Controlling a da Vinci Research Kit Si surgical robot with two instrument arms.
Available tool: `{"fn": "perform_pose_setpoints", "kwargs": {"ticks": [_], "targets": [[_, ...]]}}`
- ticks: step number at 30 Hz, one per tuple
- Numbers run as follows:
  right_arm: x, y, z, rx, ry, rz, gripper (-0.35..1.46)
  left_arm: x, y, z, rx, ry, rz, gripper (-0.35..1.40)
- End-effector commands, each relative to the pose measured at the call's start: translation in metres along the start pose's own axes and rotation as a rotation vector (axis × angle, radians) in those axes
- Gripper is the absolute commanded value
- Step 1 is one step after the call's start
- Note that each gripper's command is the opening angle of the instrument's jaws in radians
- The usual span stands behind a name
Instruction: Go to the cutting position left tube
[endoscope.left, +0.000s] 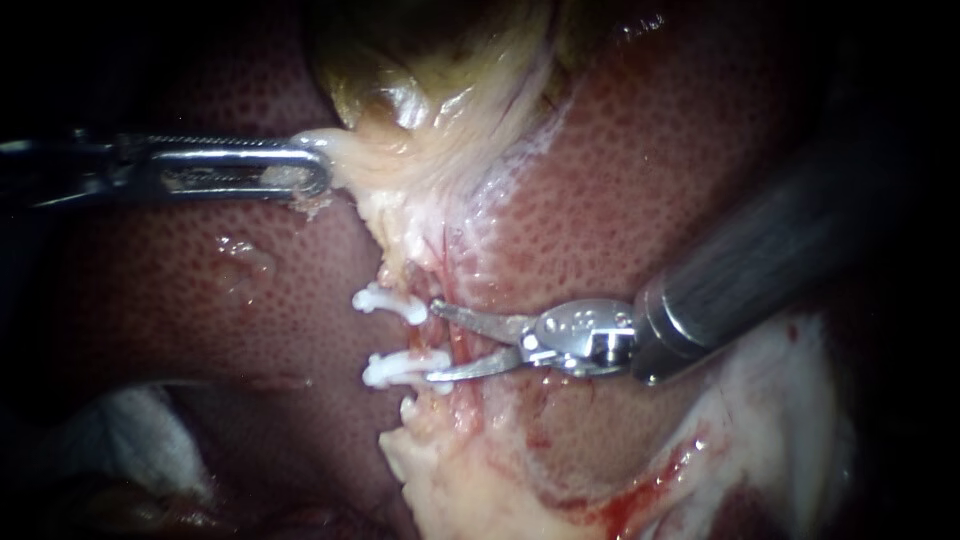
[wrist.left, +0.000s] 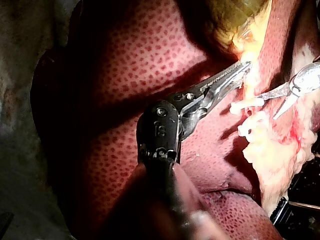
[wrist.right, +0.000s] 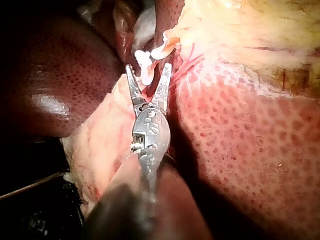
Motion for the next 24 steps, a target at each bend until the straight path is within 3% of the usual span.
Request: {"fn": "perform_pose_setpoints", "kwargs": {"ticks": [1, 6, 14, 24], "targets": [[-0.0001, 0.0, 0.0004, 0.003, -0.007, 0.002, 1.43, 0.0, 0.0001, 0.0, 0.0, 0.0, 0.001, -0.35], [0.0002, 0.0, 0.0015, 0.03, -0.006, 0.027, 1.43, 0.0, 0.0002, -0.0001, 0.001, 0.0, 0.001, -0.35], [0.0009, 0.0003, 0.0027, 0.085, -0.045, 0.09, 1.43, 0.0, 0.0002, 0.0, 0.001, 0.0, 0.001, -0.35], [0.0013, 0.0002, 0.0034, 0.127, -0.098, 0.102, 1.43, 0.0, 0.0002, 0.0001, 0.002, 0.0, 0.001, -0.35]]}}
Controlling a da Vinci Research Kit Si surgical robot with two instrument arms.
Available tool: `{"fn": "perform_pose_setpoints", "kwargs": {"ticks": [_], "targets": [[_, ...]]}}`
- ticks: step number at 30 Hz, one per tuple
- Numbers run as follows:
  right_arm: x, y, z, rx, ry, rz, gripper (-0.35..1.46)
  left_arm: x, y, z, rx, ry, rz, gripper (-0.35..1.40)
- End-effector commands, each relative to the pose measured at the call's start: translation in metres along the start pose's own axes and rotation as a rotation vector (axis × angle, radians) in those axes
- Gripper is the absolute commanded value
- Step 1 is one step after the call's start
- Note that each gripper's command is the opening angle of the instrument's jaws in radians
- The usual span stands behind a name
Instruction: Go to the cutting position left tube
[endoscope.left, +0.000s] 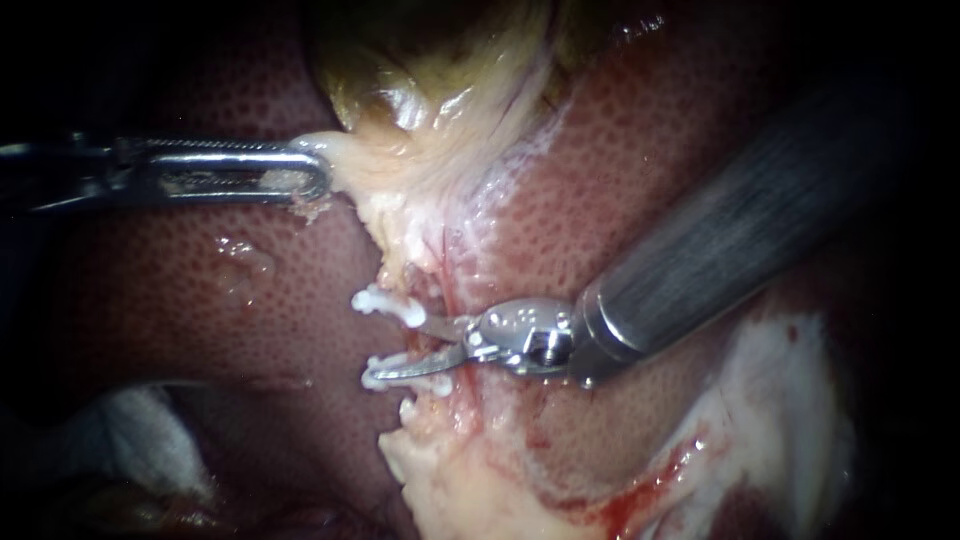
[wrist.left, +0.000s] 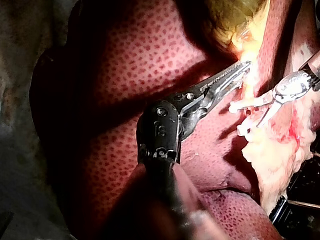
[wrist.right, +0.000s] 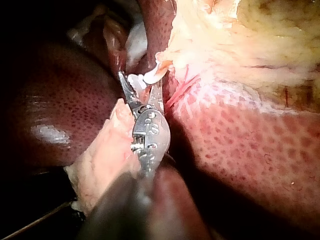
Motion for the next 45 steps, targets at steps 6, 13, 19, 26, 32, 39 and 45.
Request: {"fn": "perform_pose_setpoints", "kwargs": {"ticks": [6, 13, 19, 26, 32, 39, 45], "targets": [[-0.0004, 0.0002, 0.0004, -0.003, -0.025, 0.011, 1.43, -0.0002, -0.0001, 0.0003, 0.002, 0.0, 0.0, -0.35], [-0.0007, 0.0003, 0.002, 0.007, -0.048, 0.013, 1.41, -0.0003, -0.0002, 0.0005, 0.003, 0.001, 0.001, -0.35], [-0.0002, 0.0006, 0.0029, 0.006, -0.035, 0.023, 1.38, -0.0003, -0.0002, 0.0006, 0.004, 0.001, 0.001, -0.35], [0.0002, 0.0012, 0.0036, 0.023, 0.011, 0.043, 1.35, -0.0003, -0.0002, 0.0007, 0.004, 0.001, 0.002, -0.35], [0.0003, 0.0016, 0.0039, 0.03, 0.029, 0.055, 1.29, -0.0004, -0.0003, 0.0008, 0.005, 0.001, 0.002, -0.35], [0.0003, 0.002, 0.0041, 0.03, 0.05, 0.06, 1.28, -0.0004, -0.0002, 0.0009, 0.008, 0.003, 0.002, -0.35], [0.0003, 0.0022, 0.0042, 0.03, 0.056, 0.065, 1.28, -0.0004, -0.0003, 0.0009, 0.008, 0.003, 0.002, -0.35]]}}
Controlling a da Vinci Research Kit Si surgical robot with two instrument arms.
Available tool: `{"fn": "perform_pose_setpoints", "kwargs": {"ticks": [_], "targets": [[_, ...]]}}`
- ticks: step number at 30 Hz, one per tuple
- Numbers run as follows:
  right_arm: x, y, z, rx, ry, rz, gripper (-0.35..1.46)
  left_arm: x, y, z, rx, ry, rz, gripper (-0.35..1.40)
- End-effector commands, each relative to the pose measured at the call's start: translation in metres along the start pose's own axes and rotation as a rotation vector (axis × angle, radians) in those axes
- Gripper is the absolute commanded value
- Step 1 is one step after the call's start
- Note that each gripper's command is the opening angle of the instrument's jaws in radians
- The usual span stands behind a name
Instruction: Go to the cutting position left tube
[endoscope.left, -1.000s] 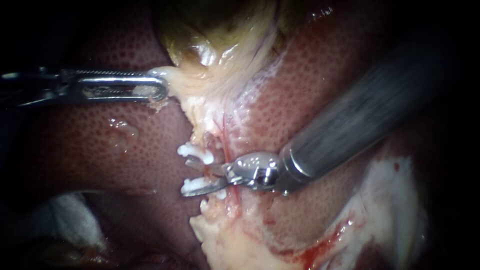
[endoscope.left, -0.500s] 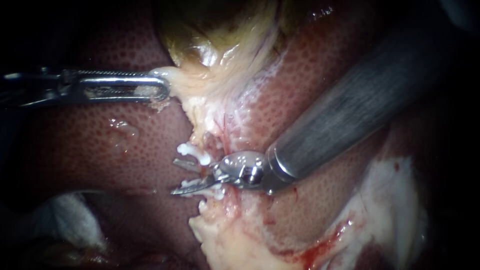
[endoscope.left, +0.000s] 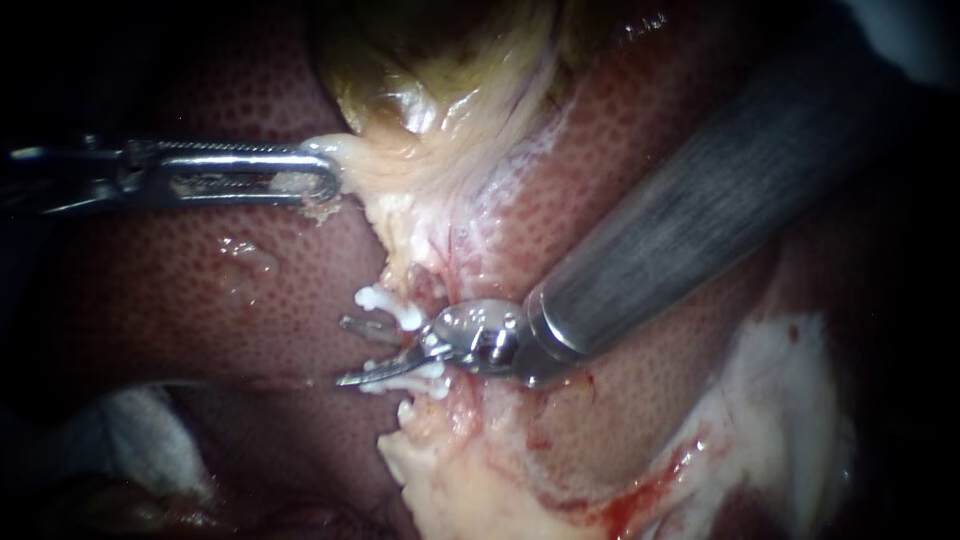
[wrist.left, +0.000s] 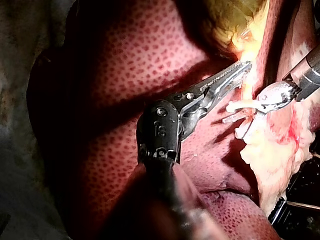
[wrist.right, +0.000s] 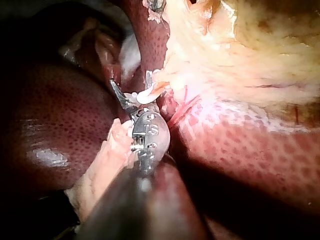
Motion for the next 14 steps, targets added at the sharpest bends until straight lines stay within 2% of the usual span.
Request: {"fn": "perform_pose_setpoints", "kwargs": {"ticks": [1, 4, 5, 14], "targets": [[0.0, 0.0, 0.0, 0.0, 0.0, 0.004, 1.28, 0.0, 0.0, 0.0, 0.0, 0.0, 0.0, -0.35], [0.0, 0.0, 0.0, 0.0, 0.0, 0.004, 1.28, 0.0, 0.0, 0.0, 0.0, 0.0, 0.0, -0.35], [0.0, 0.0, 0.0, 0.0, 0.0, 0.004, 1.18, 0.0, 0.0, 0.0, 0.0, 0.0, 0.0, -0.35], [-0.0001, -0.0001, -0.0002, 0.002, 0.0, 0.003, 1.18, -0.0001, -0.0002, 0.0001, 0.0, 0.0, 0.001, -0.35]]}}
